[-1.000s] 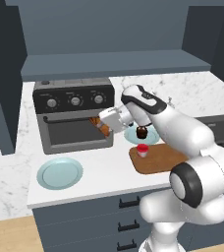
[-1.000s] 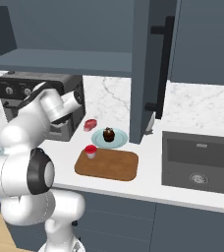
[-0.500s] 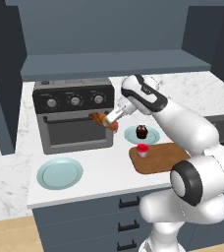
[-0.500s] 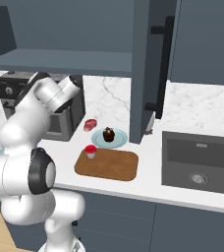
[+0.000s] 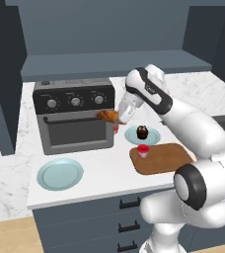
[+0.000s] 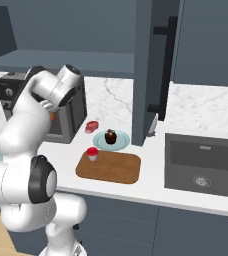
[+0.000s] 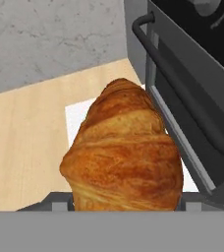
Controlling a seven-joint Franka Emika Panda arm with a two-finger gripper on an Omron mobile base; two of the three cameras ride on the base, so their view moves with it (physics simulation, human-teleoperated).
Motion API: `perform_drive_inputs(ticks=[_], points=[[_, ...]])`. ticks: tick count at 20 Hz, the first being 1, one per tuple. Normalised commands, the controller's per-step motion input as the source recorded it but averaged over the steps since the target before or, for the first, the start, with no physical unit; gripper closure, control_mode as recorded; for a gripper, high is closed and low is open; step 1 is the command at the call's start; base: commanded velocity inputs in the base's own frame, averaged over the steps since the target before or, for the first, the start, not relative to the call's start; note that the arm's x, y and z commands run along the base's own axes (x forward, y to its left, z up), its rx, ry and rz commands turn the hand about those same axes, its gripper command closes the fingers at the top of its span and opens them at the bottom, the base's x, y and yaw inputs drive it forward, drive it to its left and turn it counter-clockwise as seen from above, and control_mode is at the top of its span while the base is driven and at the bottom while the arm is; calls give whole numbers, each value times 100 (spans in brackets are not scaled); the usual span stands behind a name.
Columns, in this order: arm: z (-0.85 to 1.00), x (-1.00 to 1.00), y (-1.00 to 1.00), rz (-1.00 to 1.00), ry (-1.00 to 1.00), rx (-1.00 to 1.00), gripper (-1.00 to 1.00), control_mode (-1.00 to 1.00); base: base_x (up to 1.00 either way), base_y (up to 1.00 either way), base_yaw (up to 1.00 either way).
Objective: From the different types of pastries on the counter, select a croissant and place it on the cutting board. Then retrieve a jar of jam from the cabinet and place it alongside the croissant on the cutting board.
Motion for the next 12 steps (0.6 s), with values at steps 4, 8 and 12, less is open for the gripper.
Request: perform_drive_inputs(ticks=[4,8,12], points=[[2,-14,-59,16,-19,-11,100,-100,0,0,0],[4,-11,-52,18,-18,-9,100,-100,0,0,0],[1,-6,-45,21,-17,-11,100,-100,0,0,0]])
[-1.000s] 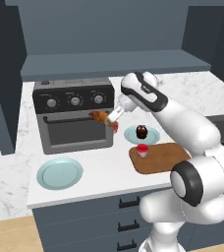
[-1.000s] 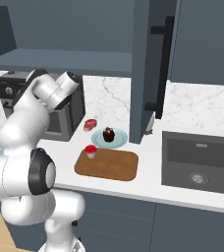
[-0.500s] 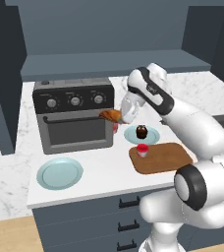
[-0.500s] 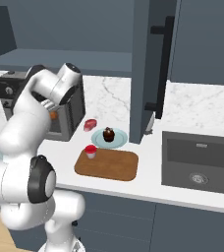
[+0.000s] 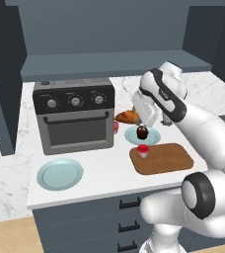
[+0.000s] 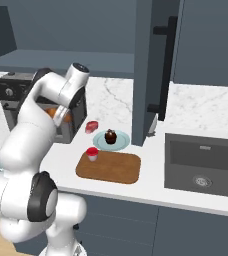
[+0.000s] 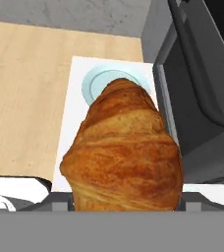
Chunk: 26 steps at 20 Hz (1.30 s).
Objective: From the different types of pastries on the counter, select a croissant and place it on the cutting board. Then retrieve a jar of jam from the cabinet and place it alongside the croissant on the cutting board.
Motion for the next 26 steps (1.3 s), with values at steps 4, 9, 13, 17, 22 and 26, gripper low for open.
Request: perform_drive_inputs(ticks=[4,9,13,17,22,26], points=[[1,-4,-42,25,-19,-13,100,-100,0,0,0],[0,-1,-50,26,-18,-13,100,-100,0,0,0],[0,0,-46,27,-16,-14,100,-100,0,0,0],[0,-3,-42,27,-17,-15,100,-100,0,0,0],[0,-2,-33,27,-11,-16,100,-100,0,0,0],[0,0,-26,28,-8,-14,100,-100,0,0,0]])
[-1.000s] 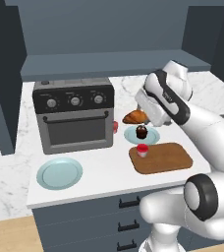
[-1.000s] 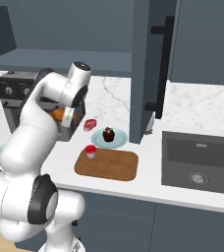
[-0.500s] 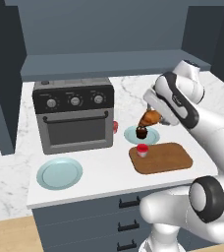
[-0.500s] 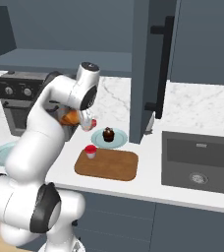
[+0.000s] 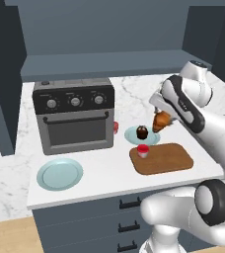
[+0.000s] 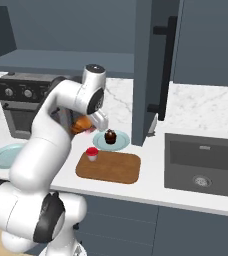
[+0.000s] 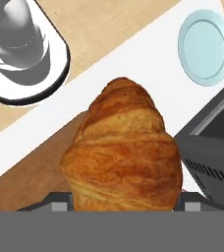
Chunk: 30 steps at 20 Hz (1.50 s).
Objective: From the different types of pastries on the counter, select a croissant and place it on the cutting board. Then retrieve a jar of jam from the cabinet and place it alongside the croissant on the cutting board.
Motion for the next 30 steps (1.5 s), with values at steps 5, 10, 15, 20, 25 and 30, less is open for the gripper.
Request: perform_drive_inputs(ticks=[5,10,15,20,25,30], points=[[0,0,-20,29,-1,-13,100,-100,0,0,0],[-3,0,-17,30,-1,-13,100,-100,0,0,0],[-16,-4,-7,30,0,-8,100,-100,0,0,0],[-35,-16,0,23,1,-2,100,-100,0,0,0],[-34,-25,-1,21,0,-1,100,-100,0,0,0],[-31,-7,-5,26,0,-6,100,-100,0,0,0]])
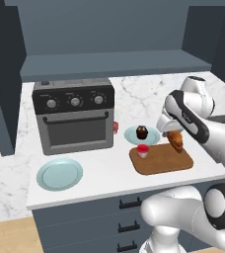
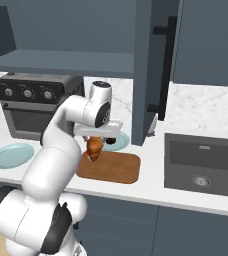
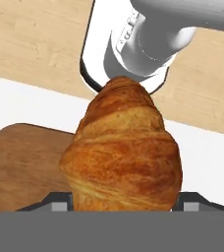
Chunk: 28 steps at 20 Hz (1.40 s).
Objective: From the different types of pastries on the counter, select a croissant and place it on the cutting board. Then retrieve a jar of jam from the cabinet and place it alongside the croissant on the cutting board.
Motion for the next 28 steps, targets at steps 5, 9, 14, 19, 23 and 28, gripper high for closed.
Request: perform_drive_inputs(ticks=[5,9,14,19,23,28], points=[[-23,1,0,25,-1,-12,100,-100,0,0,0],[-24,9,-7,24,0,-6,100,-100,0,0,0],[-31,0,-24,18,0,0,100,-100,0,0,0],[-40,3,-33,12,0,0,100,-100,0,0,0],[-32,24,-29,11,0,0,100,-100,0,0,0],[-19,52,-6,11,0,0,100,-100,0,0,0]])
